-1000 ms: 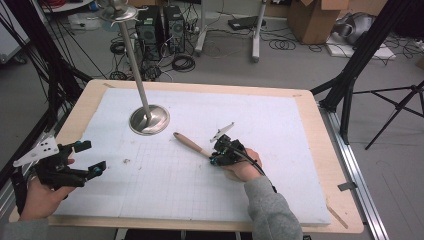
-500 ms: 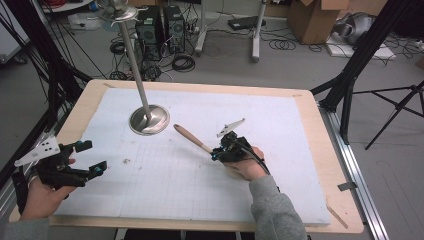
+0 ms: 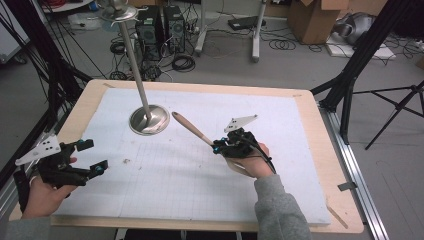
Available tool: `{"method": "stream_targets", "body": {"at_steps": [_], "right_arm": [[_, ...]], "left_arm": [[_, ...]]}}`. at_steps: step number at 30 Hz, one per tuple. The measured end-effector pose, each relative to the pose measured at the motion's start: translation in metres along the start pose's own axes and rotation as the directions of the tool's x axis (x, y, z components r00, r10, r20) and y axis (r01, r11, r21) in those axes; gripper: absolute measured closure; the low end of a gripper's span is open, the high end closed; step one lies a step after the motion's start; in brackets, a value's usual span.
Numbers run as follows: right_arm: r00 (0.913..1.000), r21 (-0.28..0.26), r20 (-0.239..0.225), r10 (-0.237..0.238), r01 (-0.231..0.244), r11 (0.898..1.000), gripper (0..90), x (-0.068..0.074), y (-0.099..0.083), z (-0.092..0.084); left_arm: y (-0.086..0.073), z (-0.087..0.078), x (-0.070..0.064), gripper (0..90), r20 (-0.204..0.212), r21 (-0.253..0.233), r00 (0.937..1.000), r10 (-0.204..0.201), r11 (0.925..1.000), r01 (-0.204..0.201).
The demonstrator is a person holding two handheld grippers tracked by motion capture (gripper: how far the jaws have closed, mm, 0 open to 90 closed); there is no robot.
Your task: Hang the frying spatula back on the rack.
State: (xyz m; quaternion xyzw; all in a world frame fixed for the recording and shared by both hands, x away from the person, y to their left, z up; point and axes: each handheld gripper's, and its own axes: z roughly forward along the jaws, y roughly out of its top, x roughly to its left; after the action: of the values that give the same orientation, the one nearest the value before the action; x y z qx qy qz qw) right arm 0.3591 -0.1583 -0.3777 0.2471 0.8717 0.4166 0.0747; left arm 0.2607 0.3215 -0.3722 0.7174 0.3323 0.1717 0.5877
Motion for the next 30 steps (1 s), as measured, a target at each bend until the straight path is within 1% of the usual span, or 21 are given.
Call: {"method": "stream_targets", "body": {"at_steps": [4, 8, 14, 17, 21, 27, 30], "right_arm": [[0.9999, -0.017, -0.014, -0.006, 0.006, 1.000, 77.8, -0.001, 0.003, -0.004], [0.9990, -0.041, -0.043, -0.010, 0.008, 0.999, 77.8, -0.002, 0.010, -0.010], [0.9965, -0.047, -0.057, -0.061, 0.059, 0.997, 77.8, -0.001, 0.022, -0.021], [0.9961, -0.067, -0.064, -0.061, 0.057, 0.996, 77.8, -0.001, 0.028, -0.027], [0.9969, -0.099, -0.058, -0.054, 0.048, 0.994, 77.8, -0.003, 0.034, -0.037], [0.9975, -0.122, -0.036, -0.060, 0.056, 0.991, 77.8, -0.005, 0.044, -0.047], [0.9986, -0.128, -0.016, -0.051, 0.049, 0.991, 77.8, -0.006, 0.049, -0.051]], "left_arm": [[0.000, 0.001, 0.001, 1.8, 0.002, -0.005, 1.0000, -0.008, 1.0000, 0.008], [0.000, 0.000, 0.002, 1.8, 0.003, -0.007, 0.9999, -0.013, 0.9999, 0.013], [0.000, 0.000, 0.002, 1.8, 0.003, -0.008, 1.0000, -0.009, 0.9999, 0.009], [0.000, 0.000, 0.001, 1.8, 0.002, -0.008, 1.0000, -0.009, 0.9999, 0.009], [0.000, 0.000, 0.002, 1.8, 0.001, -0.007, 0.9999, -0.011, 0.9999, 0.011], [-0.001, -0.001, 0.003, 1.8, -0.002, -0.008, 0.9999, -0.015, 0.9998, 0.015], [-0.001, -0.001, 0.002, 1.8, -0.001, -0.008, 0.9998, -0.017, 0.9998, 0.017]]}}
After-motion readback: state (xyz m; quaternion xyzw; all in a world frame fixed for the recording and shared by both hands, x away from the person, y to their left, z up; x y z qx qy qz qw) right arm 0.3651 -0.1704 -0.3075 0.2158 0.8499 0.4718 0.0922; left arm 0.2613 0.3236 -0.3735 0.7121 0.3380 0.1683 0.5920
